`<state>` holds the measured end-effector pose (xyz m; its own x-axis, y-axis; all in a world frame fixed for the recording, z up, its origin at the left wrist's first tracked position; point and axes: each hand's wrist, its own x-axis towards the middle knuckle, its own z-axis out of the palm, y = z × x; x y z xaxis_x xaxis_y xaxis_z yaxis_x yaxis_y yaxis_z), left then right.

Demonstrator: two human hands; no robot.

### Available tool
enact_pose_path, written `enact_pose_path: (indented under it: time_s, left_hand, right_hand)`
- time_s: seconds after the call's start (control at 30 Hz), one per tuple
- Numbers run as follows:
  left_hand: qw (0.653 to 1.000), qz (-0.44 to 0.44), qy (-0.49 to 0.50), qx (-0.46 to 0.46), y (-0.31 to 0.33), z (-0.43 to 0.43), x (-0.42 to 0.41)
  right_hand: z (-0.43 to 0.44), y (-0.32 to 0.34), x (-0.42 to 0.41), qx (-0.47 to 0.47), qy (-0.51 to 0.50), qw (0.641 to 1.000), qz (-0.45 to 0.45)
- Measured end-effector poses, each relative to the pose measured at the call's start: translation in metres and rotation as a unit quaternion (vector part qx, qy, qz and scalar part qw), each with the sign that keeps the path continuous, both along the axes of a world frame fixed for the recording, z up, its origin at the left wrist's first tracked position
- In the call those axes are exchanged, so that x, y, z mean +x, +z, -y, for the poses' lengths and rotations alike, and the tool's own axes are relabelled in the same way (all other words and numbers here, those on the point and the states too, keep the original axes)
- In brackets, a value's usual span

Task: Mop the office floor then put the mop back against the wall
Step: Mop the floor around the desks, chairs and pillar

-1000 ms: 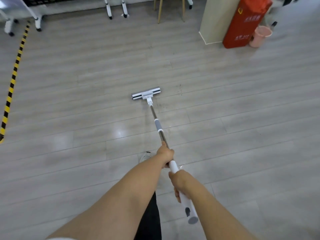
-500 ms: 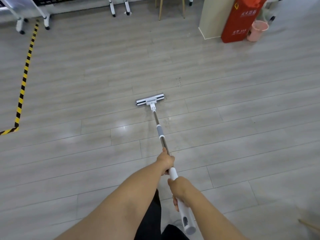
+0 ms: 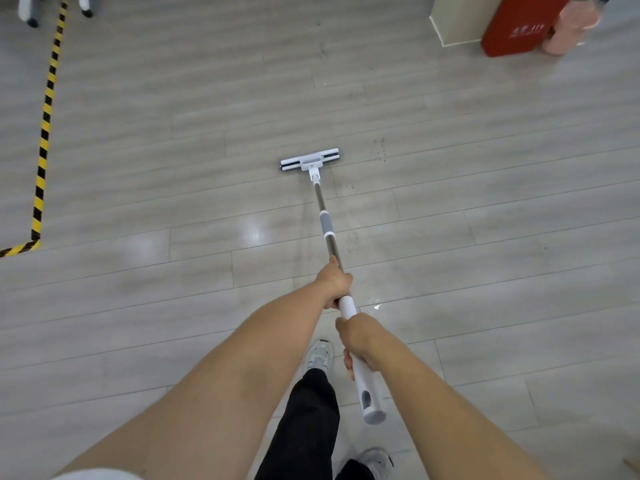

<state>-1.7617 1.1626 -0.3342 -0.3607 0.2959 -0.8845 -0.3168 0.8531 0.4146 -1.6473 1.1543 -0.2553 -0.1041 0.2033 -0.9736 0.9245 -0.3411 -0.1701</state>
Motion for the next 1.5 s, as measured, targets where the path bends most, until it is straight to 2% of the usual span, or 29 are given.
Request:
enact_pose_path:
  time_s: [0.27,0.5,0.73,0.9,1.07,1.2,1.33,1.5]
  left_hand:
    - [1.000,-0.004,0.006,0.000,-0.021,-0.059,-0.081]
    - [1.000,0.002,0.015,-0.008,-0.031,-0.051,-0.053]
    - [1.000,-0.008,-0.018,-0.021,-0.027,0.016,0.057]
    - [0.999,-0.012,-0.029,-0.015,-0.017,0.096,0.185]
    - [0.999,-0.012,-0.038,-0.014,-0.003,0.180,0.331]
    - [0.999,-0.002,-0.041,-0.015,0.018,0.223,0.416]
    - [0.999,-0.001,-0.044,-0.023,0.039,0.245,0.449]
    - [0.998,-0.009,-0.051,-0.021,0.057,0.257,0.440]
  right_hand:
    - [-0.056,-0.023,-0.080,0.015,-0.007,1.000,-0.010]
    - [-0.046,-0.032,-0.048,0.050,0.047,0.997,-0.040]
    - [0.018,-0.027,0.060,0.044,0.076,0.996,-0.020]
    - [0.093,-0.020,0.190,0.034,0.064,0.997,0.005]
    - [0.175,0.004,0.335,0.050,0.152,0.987,0.021]
    - [0.217,0.034,0.421,0.051,0.140,0.989,0.015]
    - [0.236,0.058,0.455,0.043,0.146,0.988,0.019]
    - [0.252,0.063,0.441,0.020,0.046,0.999,0.019]
